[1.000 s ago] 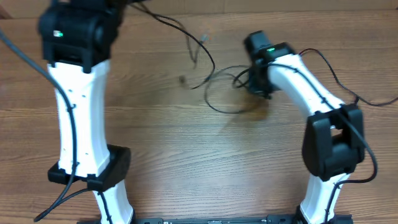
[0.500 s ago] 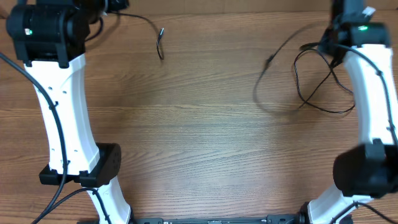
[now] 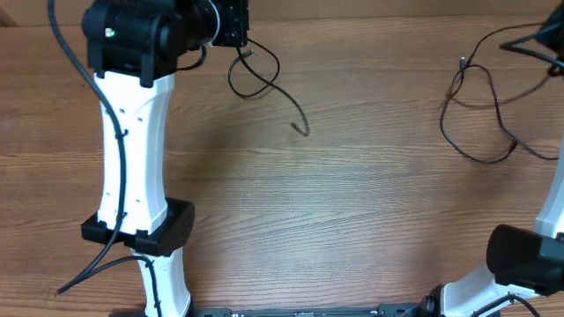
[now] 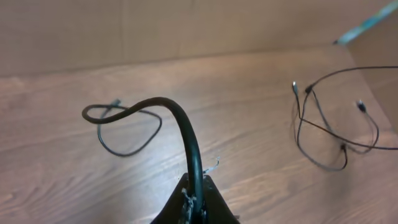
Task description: Untangle cables
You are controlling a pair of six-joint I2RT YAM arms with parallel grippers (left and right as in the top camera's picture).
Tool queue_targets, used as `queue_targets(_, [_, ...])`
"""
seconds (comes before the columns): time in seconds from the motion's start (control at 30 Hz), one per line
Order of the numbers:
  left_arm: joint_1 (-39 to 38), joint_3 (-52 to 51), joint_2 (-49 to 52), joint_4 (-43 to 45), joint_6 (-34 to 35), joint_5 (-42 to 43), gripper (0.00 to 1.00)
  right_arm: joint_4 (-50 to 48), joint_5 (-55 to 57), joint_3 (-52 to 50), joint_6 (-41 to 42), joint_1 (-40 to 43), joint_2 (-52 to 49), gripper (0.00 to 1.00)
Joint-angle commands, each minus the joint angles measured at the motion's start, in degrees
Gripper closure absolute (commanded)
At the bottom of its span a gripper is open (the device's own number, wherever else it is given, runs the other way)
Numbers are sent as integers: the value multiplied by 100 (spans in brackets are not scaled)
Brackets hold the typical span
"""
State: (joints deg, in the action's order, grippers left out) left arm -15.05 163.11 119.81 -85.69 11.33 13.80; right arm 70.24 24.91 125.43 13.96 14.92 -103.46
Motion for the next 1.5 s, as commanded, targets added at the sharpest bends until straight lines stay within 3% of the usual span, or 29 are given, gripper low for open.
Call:
queue_targets(0.0, [-155,0,269,-149,-221,68,96,81,76,-247,-46,247,57,96])
queue_targets(0.33, [-476,-4,459,-208,-387,63,96,-72,63,-612,-28,859,57,94])
queue_targets(0.4, [-538,-4,459,-186,-424,63,96,-70,-98,-612,-28,907,57,81])
queue_targets(0.43, [-601,-4,459,-179,-435,66,96,-66,-562,-612,-33,916,57,54])
queue_targets(0.5, [-669,-4,459,-177,-433,68,96,-44,-1191,-612,-35,916,57,42])
queue_targets(0.7, [-1102,-4,459,-131,-459,85,96,127,-3416,-614,-57,881,57,40])
queue_targets(1.03, [-1690,-2,457,-459,-647,85,96,382,-3399,-614,-232,807,57,39])
queue_targets(1.07, [-1690,-2,457,-531,-730,83,83,382,-3399,-614,-229,807,57,39])
queue_targets(1.1, [-1687,-4,457,-586,-811,61,62,382,-3399,-614,-229,807,57,39])
queue_targets(1.13, [-1670,-2,457,-627,-881,-4,50,382,-3401,-614,-229,802,57,39])
queue_targets(1.3, [-1491,-2,455,-730,-820,-1084,45,437,-3403,-614,-232,699,57,39])
queue_targets(1.47, [-1139,-2,455,-708,-393,-1318,43,516,-3405,-614,-367,404,57,34])
